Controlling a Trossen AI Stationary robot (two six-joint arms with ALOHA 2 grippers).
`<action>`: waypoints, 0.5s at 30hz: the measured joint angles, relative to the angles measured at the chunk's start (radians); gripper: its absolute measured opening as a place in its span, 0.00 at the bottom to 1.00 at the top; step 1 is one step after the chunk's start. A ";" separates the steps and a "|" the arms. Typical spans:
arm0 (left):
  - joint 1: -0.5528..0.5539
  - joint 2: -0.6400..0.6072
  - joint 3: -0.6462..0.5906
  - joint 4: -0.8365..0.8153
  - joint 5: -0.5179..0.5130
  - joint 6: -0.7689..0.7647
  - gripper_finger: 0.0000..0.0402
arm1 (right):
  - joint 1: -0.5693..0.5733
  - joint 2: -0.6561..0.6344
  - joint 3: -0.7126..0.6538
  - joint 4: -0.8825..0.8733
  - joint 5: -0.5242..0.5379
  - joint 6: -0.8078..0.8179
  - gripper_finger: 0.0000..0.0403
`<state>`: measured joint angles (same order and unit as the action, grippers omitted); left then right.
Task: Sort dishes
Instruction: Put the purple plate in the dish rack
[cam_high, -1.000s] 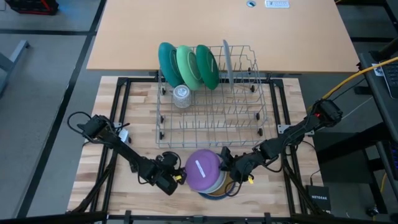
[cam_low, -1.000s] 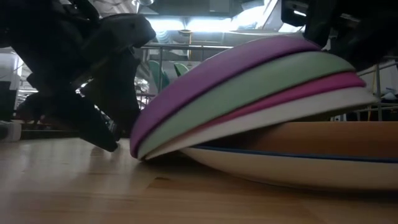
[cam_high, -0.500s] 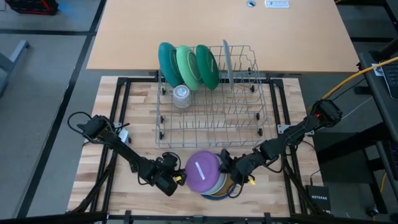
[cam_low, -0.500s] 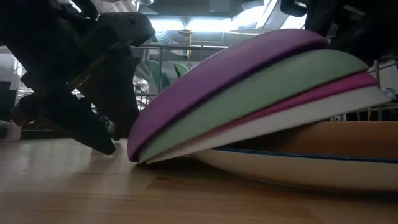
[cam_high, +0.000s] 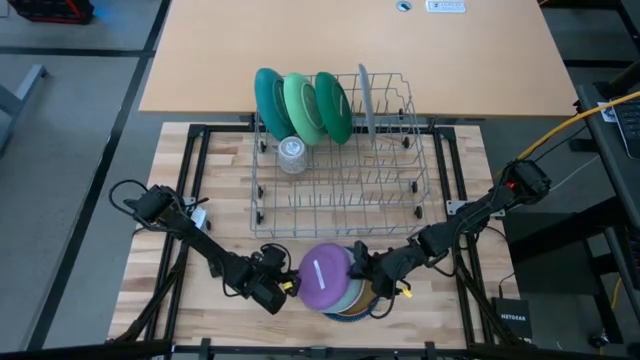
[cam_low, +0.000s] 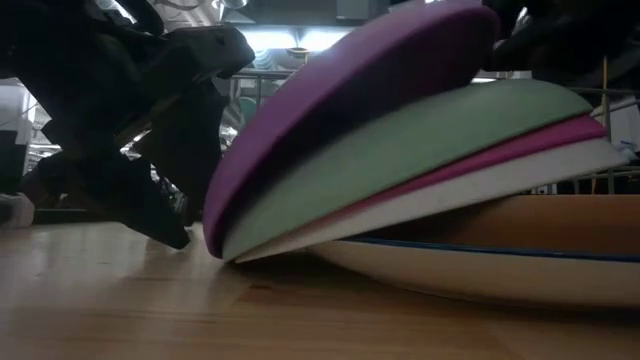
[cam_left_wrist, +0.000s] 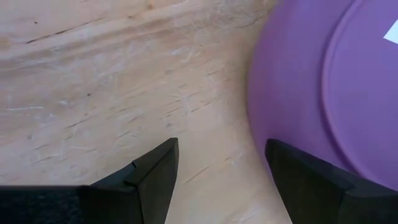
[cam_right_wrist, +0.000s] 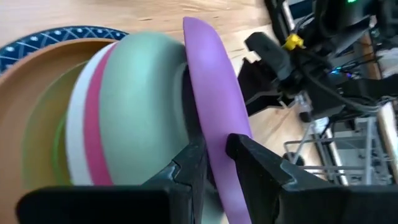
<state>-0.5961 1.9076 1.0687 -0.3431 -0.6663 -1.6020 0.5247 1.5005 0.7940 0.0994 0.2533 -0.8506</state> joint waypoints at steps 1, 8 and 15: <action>0.000 0.000 0.000 0.000 -0.001 -0.002 0.60 | 0.000 0.000 0.000 0.008 0.002 -0.008 0.22; -0.002 0.001 0.001 0.005 0.000 -0.020 0.60 | -0.003 0.000 0.001 0.071 0.017 -0.020 0.22; -0.007 0.001 0.003 0.016 0.000 -0.022 0.60 | -0.003 0.000 0.001 0.095 0.048 -0.020 0.22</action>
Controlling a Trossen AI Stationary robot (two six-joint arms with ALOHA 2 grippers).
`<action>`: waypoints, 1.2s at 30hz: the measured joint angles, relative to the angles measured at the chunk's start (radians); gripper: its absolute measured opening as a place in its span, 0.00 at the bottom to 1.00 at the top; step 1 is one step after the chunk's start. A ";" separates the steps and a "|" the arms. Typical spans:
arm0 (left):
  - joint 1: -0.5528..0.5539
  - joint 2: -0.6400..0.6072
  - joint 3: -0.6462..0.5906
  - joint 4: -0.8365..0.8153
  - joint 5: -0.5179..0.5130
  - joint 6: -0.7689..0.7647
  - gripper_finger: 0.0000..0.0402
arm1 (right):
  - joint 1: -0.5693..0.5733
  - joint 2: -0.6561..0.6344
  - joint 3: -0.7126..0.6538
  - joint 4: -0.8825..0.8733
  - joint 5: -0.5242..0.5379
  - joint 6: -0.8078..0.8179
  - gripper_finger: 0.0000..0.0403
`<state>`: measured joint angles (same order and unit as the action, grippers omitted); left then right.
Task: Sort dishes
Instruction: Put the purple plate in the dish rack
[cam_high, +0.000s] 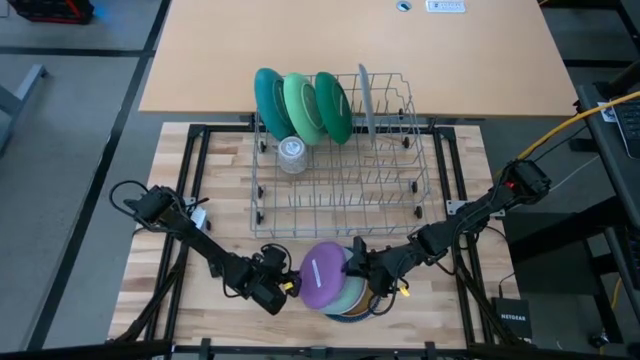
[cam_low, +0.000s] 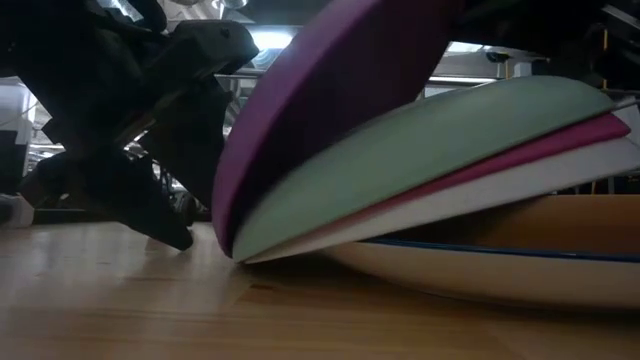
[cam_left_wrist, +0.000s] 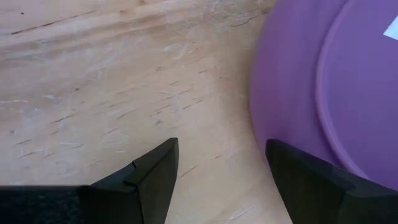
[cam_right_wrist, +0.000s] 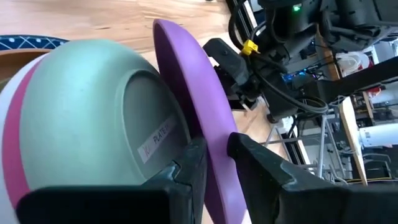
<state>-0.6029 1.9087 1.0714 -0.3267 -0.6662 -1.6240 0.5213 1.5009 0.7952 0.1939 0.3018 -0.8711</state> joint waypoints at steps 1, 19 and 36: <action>0.000 0.000 0.000 0.000 0.000 0.000 0.60 | 0.000 0.000 0.000 -0.001 -0.002 0.000 0.22; -0.001 -0.006 0.044 0.041 -0.006 0.090 0.50 | 0.000 0.003 -0.002 0.097 0.002 0.001 0.22; 0.000 -0.006 0.047 0.039 -0.003 0.118 0.38 | 0.000 0.005 -0.003 0.164 0.021 0.002 0.05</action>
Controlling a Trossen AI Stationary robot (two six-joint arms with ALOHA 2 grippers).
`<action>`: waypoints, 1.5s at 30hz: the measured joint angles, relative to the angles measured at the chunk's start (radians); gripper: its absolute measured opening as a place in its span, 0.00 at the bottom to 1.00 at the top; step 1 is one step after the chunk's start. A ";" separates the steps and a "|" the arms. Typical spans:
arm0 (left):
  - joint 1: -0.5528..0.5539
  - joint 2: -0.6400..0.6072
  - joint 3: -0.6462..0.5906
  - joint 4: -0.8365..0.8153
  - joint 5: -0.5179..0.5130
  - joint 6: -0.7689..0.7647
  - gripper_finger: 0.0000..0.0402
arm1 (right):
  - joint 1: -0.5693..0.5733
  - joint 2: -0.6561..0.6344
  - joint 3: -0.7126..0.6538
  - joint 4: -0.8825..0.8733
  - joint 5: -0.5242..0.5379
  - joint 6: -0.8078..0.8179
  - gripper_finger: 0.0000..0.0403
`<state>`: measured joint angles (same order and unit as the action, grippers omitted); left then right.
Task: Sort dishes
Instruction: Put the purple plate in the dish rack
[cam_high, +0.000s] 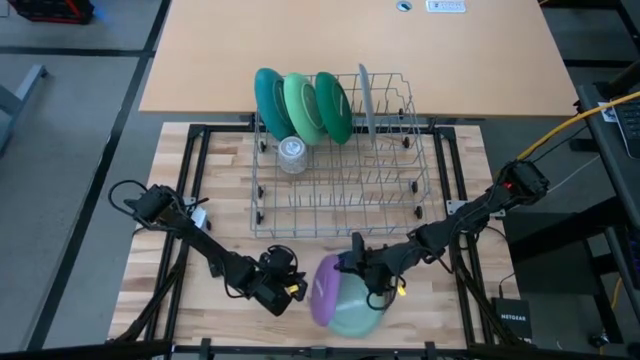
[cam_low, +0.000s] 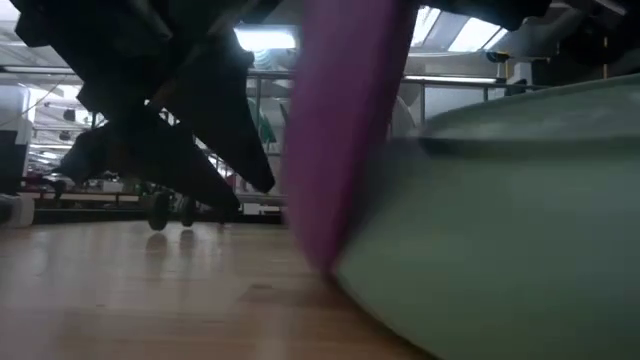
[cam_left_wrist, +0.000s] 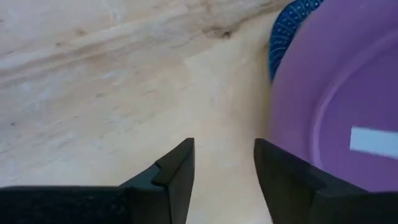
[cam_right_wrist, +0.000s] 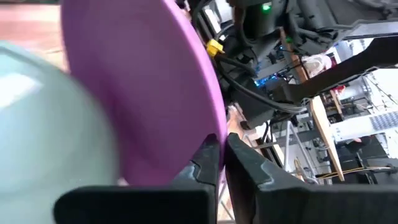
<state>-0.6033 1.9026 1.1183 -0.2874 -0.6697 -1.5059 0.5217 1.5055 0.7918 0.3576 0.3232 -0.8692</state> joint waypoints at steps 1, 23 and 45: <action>0.000 0.000 0.000 -0.001 0.000 0.000 0.38 | 0.000 0.000 0.000 0.008 -0.001 0.000 0.05; -0.001 0.000 -0.003 -0.016 0.004 0.040 0.25 | 0.001 -0.002 0.000 0.099 0.095 -0.106 0.03; -0.021 -0.029 -0.005 -0.015 0.024 0.049 0.15 | 0.002 -0.005 0.058 0.292 0.166 -0.202 0.02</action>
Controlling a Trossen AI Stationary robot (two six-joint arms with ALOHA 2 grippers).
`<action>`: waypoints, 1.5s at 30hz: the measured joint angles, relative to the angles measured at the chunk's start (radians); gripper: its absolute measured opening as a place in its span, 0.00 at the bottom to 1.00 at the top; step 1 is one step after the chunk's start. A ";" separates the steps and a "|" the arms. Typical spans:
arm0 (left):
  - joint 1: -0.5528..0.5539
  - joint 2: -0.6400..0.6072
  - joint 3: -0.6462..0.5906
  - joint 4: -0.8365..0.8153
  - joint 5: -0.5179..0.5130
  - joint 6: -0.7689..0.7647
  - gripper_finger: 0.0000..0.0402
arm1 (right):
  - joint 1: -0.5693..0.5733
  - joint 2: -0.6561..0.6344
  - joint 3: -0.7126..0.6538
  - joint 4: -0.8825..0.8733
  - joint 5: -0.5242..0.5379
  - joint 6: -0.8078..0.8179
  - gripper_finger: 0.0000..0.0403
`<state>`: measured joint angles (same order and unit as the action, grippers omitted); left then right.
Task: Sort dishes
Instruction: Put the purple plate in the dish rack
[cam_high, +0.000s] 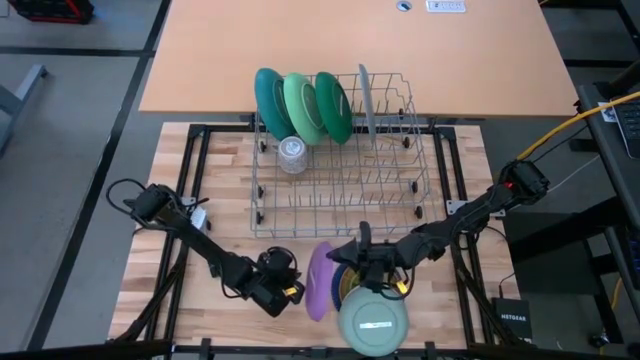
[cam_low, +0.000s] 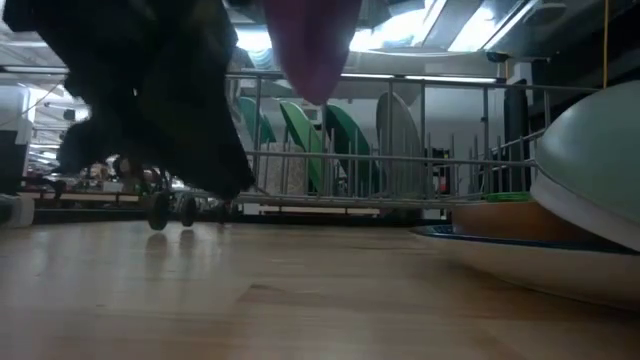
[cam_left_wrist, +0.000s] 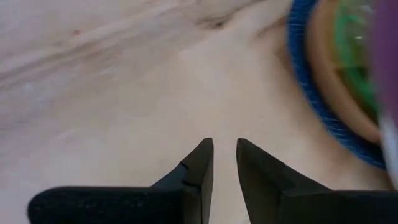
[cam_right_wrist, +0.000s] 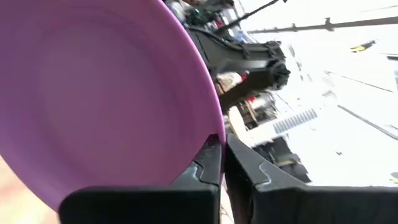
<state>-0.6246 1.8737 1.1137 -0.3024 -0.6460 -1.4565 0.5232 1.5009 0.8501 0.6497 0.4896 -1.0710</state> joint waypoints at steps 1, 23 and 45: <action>-0.008 -0.009 0.000 -0.002 0.000 0.008 0.14 | 0.000 0.000 0.010 -0.004 0.024 -0.016 0.02; -0.170 -0.238 0.000 -0.085 -0.285 0.291 0.01 | 0.000 0.000 0.249 -0.024 0.580 -0.167 0.02; -0.115 -0.272 0.000 -0.105 -0.663 0.751 0.01 | -0.085 -0.007 0.510 -0.020 0.916 -0.189 0.02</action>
<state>-0.7391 1.6012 1.1141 -0.4075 -1.3089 -0.7057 0.4384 1.4937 1.3605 0.6295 1.4055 -1.2600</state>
